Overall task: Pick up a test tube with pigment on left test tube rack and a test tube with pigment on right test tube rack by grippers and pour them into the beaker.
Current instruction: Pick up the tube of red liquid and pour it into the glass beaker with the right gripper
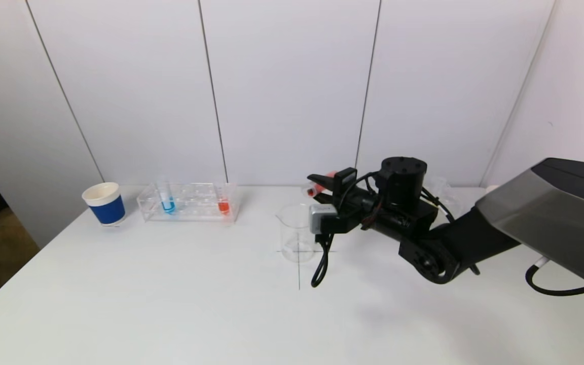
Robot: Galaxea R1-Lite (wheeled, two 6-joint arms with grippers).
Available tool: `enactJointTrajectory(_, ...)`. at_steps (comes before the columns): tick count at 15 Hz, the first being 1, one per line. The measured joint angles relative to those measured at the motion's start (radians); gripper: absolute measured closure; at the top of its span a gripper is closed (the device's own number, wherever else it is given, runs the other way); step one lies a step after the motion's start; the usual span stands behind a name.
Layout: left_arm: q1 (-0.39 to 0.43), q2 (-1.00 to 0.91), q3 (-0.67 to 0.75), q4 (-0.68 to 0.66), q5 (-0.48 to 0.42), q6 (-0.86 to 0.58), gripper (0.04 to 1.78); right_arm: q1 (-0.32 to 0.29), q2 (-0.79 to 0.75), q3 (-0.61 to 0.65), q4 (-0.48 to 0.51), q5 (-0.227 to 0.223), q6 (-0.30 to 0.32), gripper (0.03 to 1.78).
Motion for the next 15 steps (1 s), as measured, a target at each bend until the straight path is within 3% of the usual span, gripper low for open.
enactJointTrajectory(15, 0.000, 0.000, 0.000, 0.000, 0.000, 0.000, 0.06, 0.020, -0.007, -0.005, 0.064, -0.025, -0.082, 1.33)
